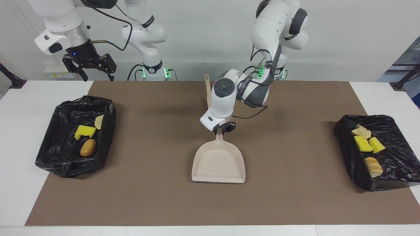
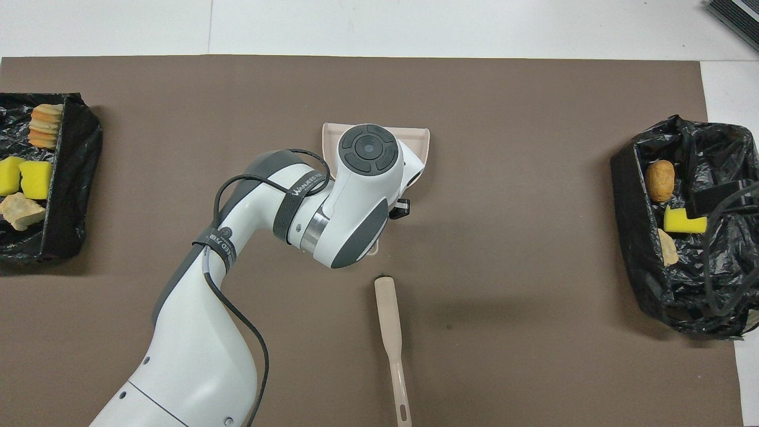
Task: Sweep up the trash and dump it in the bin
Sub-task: 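Release the dustpan with the left gripper and withdraw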
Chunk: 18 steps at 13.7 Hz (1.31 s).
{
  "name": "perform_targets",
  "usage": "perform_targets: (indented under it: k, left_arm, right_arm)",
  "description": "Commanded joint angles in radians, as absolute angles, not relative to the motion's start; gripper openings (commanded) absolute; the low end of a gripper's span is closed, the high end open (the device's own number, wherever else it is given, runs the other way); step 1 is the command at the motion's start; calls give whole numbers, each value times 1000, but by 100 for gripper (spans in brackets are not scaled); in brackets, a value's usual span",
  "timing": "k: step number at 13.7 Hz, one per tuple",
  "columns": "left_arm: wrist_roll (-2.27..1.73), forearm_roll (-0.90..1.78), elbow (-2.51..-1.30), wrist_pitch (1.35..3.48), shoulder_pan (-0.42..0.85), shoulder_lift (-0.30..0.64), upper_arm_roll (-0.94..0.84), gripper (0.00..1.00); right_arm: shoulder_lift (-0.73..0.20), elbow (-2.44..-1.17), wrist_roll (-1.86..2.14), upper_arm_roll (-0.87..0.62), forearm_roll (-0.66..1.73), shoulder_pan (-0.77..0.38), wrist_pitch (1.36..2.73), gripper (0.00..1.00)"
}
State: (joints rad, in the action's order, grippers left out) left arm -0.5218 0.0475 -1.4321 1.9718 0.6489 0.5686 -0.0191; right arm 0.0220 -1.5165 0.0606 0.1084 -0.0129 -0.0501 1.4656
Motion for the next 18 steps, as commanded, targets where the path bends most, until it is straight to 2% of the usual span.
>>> perform_targets:
  k: [1, 3, 8, 10, 14, 18]
  left_arm:
    - [-480, 66, -1442, 1979, 623, 542, -2, 100]
    - [-407, 66, -1526, 1976, 589, 456, 6, 100]
    - [-137, 64, -1736, 1953, 404, 246, 8, 100]
    - [-14, 66, -1781, 1918, 326, 160, 8, 100]
    - [194, 64, -1770, 1801, 177, 45, 9, 100]
    - [245, 46, -1637, 1662, 117, 35, 11, 100]
  right_arm:
    - [44, -1540, 41, 107, 5, -49, 1466, 100]
    - [44, -1540, 43, 107, 5, -49, 1466, 100]
    - [44, -1540, 43, 107, 5, -49, 1466, 100]
    - [44, -1540, 41, 107, 5, -49, 1465, 100]
    - [46, -1540, 35, 109, -5, -38, 1467, 100]
    - [48, -1542, 35, 107, 5, -49, 1462, 100]
